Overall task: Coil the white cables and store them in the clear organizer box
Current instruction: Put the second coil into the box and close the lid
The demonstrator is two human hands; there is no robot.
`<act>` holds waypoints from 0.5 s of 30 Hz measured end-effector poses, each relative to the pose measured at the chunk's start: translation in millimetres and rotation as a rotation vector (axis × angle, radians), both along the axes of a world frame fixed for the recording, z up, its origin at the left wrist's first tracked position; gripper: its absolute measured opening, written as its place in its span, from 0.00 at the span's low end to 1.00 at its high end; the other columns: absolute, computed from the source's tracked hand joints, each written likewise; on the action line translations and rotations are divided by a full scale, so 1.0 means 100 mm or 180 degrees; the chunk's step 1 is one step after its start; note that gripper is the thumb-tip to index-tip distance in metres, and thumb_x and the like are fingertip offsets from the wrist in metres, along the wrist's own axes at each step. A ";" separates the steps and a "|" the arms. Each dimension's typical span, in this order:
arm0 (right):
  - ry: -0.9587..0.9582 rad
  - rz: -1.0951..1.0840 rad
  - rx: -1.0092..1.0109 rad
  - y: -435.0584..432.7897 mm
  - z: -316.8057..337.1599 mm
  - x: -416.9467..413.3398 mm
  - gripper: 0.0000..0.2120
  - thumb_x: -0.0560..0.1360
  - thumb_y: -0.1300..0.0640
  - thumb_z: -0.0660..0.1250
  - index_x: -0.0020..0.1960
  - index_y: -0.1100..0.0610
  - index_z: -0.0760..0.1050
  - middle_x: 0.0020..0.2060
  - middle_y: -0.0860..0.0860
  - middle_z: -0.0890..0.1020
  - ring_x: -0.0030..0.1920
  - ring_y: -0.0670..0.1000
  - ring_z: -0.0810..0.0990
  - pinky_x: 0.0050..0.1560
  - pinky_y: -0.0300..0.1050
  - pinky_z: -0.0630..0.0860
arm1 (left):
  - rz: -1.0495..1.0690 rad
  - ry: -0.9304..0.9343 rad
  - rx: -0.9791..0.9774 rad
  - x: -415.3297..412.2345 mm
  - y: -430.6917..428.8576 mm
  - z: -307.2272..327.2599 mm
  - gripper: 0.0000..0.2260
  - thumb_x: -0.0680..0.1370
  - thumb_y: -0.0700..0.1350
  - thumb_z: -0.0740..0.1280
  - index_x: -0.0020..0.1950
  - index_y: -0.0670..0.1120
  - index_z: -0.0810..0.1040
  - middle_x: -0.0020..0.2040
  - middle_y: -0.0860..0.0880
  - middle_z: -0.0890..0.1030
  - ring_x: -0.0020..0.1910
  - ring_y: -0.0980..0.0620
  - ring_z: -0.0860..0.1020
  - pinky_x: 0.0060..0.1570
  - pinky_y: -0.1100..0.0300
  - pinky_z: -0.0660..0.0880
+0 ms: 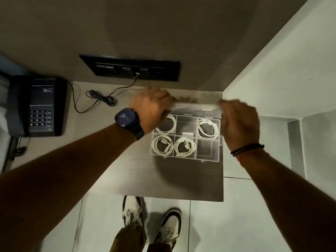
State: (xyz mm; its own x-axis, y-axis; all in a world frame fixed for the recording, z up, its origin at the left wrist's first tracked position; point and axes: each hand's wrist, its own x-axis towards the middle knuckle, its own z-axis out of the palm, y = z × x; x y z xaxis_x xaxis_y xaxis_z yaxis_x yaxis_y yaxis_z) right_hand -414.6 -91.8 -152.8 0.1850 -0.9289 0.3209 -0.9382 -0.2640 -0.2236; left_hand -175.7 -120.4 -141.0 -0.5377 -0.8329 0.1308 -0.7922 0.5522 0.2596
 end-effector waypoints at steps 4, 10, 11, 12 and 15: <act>0.0252 0.0598 0.0346 0.63 -0.29 -0.10 0.16 0.65 0.69 0.63 0.50 0.63 0.81 0.43 0.61 0.84 0.43 0.61 0.83 0.46 0.52 0.78 | -0.0694 -0.0067 0.0154 0.08 0.50 -0.30 0.18 0.70 0.40 0.73 0.60 0.44 0.78 0.54 0.42 0.83 0.51 0.42 0.82 0.48 0.47 0.80; 0.0501 0.0760 0.1305 1.14 -0.84 -0.18 0.27 0.67 0.55 0.70 0.63 0.65 0.75 0.63 0.63 0.77 0.64 0.63 0.75 0.62 0.60 0.73 | -0.0881 -0.1622 0.1403 0.17 0.83 -0.98 0.48 0.70 0.64 0.66 0.76 0.45 0.41 0.77 0.47 0.40 0.76 0.48 0.41 0.74 0.55 0.41; 0.0401 0.0677 0.1325 1.16 -0.88 -0.15 0.27 0.68 0.53 0.67 0.63 0.65 0.74 0.64 0.63 0.76 0.65 0.63 0.74 0.63 0.60 0.71 | -0.0772 -0.1461 0.1353 0.15 0.87 -1.03 0.46 0.70 0.66 0.63 0.76 0.46 0.42 0.76 0.48 0.39 0.76 0.48 0.41 0.73 0.56 0.38; 0.0315 0.0615 0.1318 1.17 -0.90 -0.13 0.27 0.69 0.51 0.64 0.63 0.65 0.74 0.63 0.63 0.76 0.65 0.63 0.74 0.63 0.61 0.70 | -0.0621 -0.1221 0.1310 0.13 0.91 -1.06 0.43 0.72 0.67 0.59 0.76 0.46 0.44 0.77 0.47 0.42 0.76 0.49 0.42 0.73 0.56 0.38; 0.0237 0.0530 0.1238 1.15 -0.92 -0.09 0.24 0.72 0.50 0.59 0.61 0.65 0.76 0.61 0.63 0.78 0.63 0.63 0.75 0.63 0.61 0.69 | -0.0322 -0.0881 0.1276 0.06 0.94 -1.09 0.34 0.76 0.64 0.53 0.76 0.47 0.51 0.78 0.46 0.50 0.77 0.48 0.47 0.74 0.54 0.43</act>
